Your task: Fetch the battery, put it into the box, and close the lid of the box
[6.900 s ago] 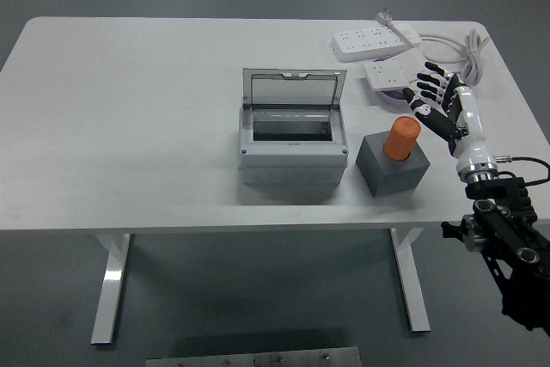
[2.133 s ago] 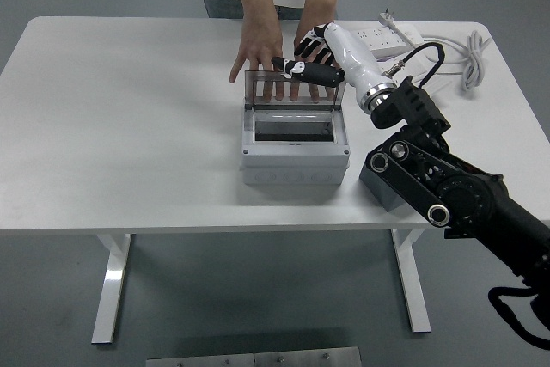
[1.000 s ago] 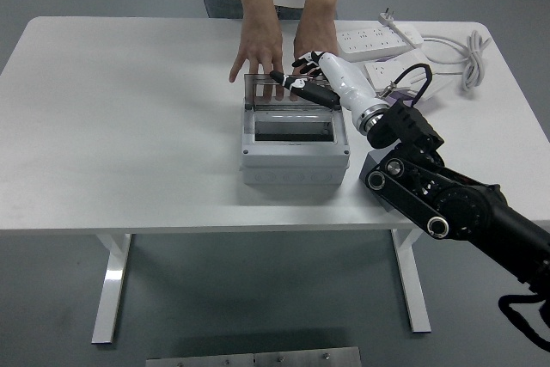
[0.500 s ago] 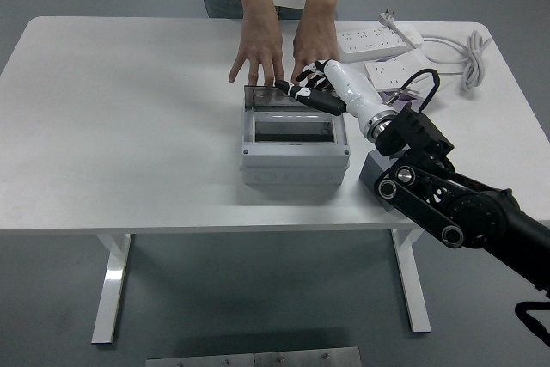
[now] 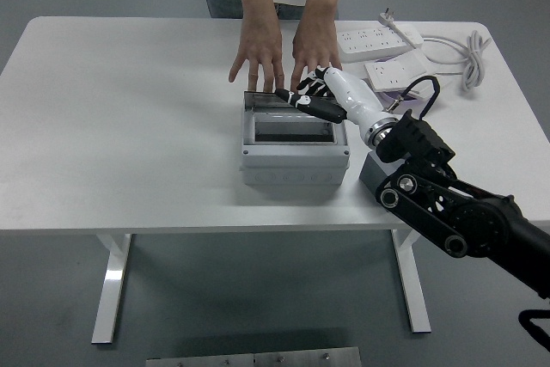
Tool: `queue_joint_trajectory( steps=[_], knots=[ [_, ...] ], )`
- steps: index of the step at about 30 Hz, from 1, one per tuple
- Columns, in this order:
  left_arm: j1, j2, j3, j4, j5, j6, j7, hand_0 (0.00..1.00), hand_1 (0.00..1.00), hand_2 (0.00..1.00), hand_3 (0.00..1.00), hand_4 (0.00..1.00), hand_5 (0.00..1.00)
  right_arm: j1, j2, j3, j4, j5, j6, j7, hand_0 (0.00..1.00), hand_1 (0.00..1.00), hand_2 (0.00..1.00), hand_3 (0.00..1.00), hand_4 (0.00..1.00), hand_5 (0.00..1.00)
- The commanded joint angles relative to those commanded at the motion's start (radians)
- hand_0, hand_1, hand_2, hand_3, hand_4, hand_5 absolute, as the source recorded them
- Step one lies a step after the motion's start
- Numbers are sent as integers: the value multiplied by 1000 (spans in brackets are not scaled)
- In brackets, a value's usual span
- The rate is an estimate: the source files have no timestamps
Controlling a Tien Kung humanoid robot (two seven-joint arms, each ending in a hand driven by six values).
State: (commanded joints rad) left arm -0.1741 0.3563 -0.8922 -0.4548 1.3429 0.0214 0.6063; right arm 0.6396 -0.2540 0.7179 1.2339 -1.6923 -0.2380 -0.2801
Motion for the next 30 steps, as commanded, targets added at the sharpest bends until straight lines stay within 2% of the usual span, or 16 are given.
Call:
queue_joint_trajectory(
  steps=[12, 22, 30],
  knots=[
    [1, -4, -1, -1, 3, -2, 2, 632, 698, 573, 541, 500, 2, -18, 14, 7, 4, -21, 5, -3, 516, 464, 569, 637, 998, 998],
    [-1, -4, -2, -1, 5, -2, 1, 632, 698, 573, 541, 500, 2, -21, 11, 6, 6, -23, 9, -7, 496, 457, 557, 637, 998, 998],
    [0, -4, -6, -1, 10, -2, 4, 632, 698, 573, 541, 500, 2, -19, 3, 6, 35, -37, 9, -27, 477, 450, 543, 634, 996, 998]
  ],
)
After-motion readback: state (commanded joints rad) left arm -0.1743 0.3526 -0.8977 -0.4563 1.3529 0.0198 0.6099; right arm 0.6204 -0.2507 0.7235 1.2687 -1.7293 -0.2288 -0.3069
